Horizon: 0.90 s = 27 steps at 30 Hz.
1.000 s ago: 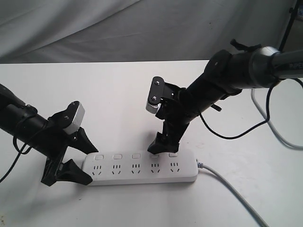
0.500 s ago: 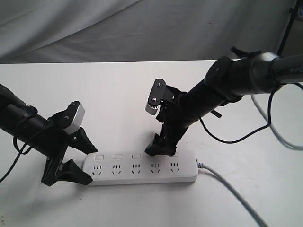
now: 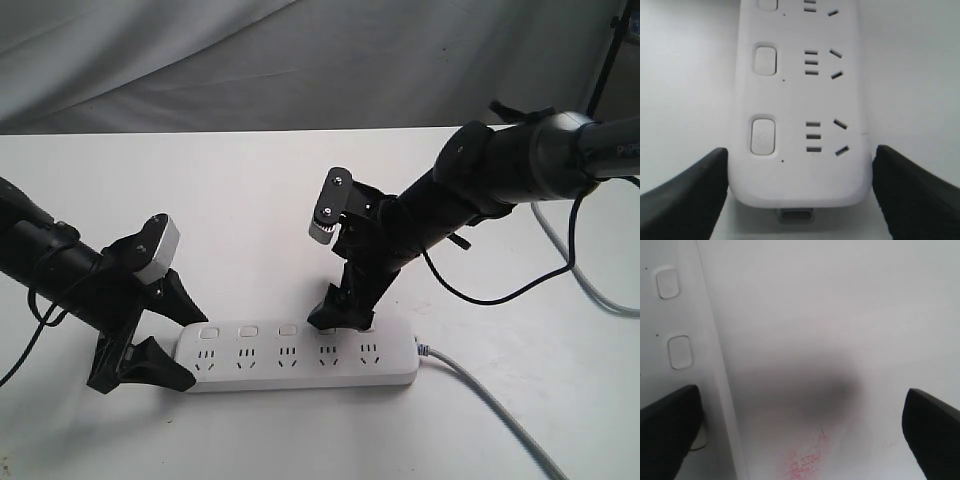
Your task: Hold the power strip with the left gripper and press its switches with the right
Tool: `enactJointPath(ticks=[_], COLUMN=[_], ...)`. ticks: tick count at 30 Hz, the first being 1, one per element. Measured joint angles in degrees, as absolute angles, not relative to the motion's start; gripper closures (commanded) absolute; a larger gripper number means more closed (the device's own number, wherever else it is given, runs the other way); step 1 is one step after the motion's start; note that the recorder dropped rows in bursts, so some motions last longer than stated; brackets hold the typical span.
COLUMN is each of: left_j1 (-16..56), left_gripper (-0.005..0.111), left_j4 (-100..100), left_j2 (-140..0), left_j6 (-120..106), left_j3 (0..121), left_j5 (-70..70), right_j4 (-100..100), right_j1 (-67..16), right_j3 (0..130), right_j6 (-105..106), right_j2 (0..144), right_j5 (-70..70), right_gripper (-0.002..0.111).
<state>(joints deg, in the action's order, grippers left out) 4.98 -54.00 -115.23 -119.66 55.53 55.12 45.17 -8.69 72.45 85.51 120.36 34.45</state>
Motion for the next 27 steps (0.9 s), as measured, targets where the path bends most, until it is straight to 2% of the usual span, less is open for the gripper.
enactJointPath(ticks=[27], left_j1=[5.0], left_gripper=[0.056], left_j4=[-54.0], left_j2=[-115.2], left_j6=[-119.7], left_j3=[55.5], left_j5=[55.1], right_j4=[49.8], right_j1=[-8.7], right_j3=[71.0], right_j6=[92.2], right_j2=[113.7], right_j5=[32.1], right_gripper=[0.003])
